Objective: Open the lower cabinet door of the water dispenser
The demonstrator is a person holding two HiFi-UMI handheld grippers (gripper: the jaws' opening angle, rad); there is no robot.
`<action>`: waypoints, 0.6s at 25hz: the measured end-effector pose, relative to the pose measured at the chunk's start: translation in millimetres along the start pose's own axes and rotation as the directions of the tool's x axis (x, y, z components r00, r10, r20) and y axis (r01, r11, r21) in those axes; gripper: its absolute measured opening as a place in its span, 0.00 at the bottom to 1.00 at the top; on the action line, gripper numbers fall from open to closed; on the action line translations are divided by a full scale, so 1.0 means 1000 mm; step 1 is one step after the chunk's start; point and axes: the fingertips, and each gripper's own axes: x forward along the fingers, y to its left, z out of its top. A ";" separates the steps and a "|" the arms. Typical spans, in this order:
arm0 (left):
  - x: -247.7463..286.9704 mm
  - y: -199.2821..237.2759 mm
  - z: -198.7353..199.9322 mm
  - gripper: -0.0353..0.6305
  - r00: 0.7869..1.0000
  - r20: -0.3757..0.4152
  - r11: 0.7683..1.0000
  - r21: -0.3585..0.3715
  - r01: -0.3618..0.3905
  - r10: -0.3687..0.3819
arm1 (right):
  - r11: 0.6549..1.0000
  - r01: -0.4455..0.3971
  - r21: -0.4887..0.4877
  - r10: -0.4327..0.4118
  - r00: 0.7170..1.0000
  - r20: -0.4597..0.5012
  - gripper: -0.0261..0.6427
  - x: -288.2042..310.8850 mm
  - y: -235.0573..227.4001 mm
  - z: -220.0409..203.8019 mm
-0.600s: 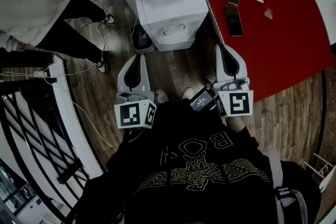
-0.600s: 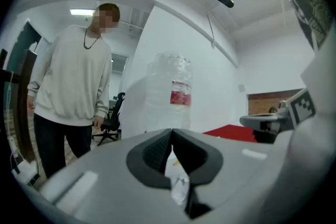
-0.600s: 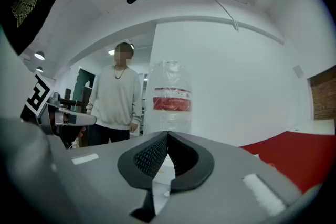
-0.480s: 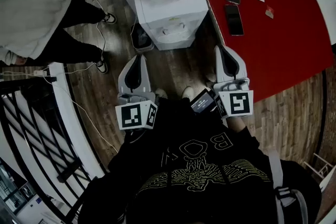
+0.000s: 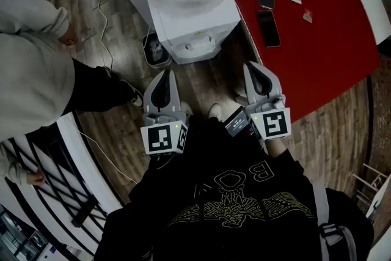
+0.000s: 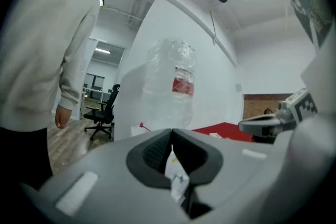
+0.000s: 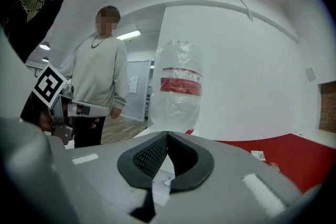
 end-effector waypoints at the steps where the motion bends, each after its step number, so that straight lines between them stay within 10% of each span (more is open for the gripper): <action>1: 0.003 0.003 -0.006 0.06 1.000 -0.008 1.000 -0.012 0.009 -0.009 | 1.000 -0.008 0.003 0.008 1.000 -0.015 0.04 0.004 0.003 -0.004; 15: 0.028 0.018 -0.115 0.06 0.977 -0.172 0.990 -0.030 -0.135 0.128 | 0.987 -0.106 0.120 0.129 0.972 -0.198 0.04 0.051 -0.006 -0.121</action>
